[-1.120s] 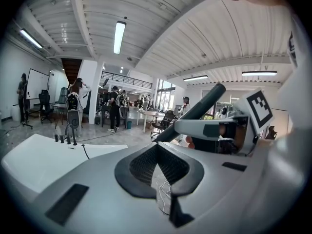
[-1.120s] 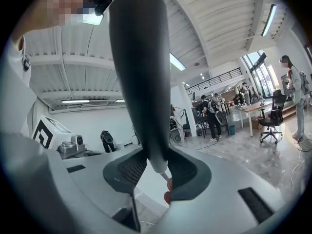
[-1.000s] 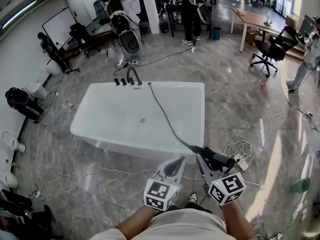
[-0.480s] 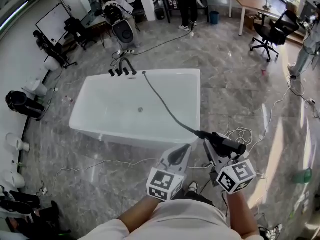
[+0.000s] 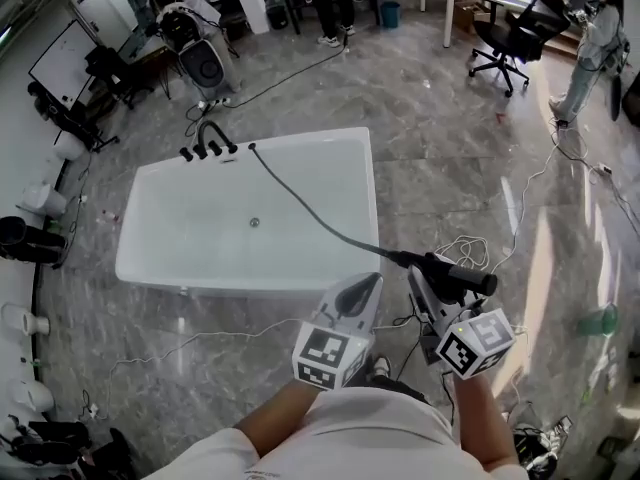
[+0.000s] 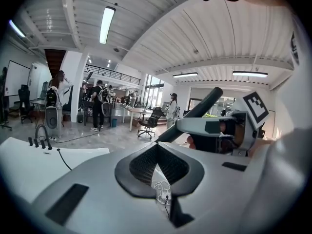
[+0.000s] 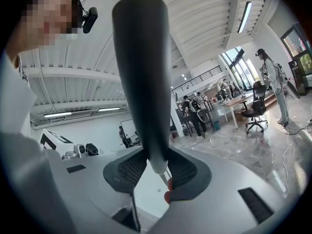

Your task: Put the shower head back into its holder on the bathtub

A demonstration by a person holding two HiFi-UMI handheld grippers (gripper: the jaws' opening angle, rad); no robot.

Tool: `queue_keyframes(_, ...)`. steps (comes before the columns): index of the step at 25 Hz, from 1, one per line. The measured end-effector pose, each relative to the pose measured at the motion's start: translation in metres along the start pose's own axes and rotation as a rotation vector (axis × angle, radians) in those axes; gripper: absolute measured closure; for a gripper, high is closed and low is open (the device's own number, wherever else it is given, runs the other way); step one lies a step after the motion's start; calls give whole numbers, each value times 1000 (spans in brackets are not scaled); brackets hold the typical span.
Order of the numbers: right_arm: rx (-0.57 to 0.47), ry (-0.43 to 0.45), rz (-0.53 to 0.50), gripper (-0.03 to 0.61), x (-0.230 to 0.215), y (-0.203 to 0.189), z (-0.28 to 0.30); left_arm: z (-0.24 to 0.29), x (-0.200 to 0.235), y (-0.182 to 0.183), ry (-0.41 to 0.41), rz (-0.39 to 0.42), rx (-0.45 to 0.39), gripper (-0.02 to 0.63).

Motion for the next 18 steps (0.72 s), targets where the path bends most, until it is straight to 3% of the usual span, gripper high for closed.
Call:
queue_keyframes(7, -12, -82, -17, 436, -13, 24, 34, 42, 35, 16, -72, 20, -21, 609)
queue_keyframes(18, -13, -107, 33, 436, -35, 17, 69, 73, 69, 17, -106, 31, -7, 609)
Point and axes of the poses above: the fingertips, and each gripper's own axes: z forward along the fingers, x to its left, y out of its top, the point moved 8 cm from there along -z, backward along the fingers, and after that the axes turned 7 degrees about z, right-handed, at the moved point
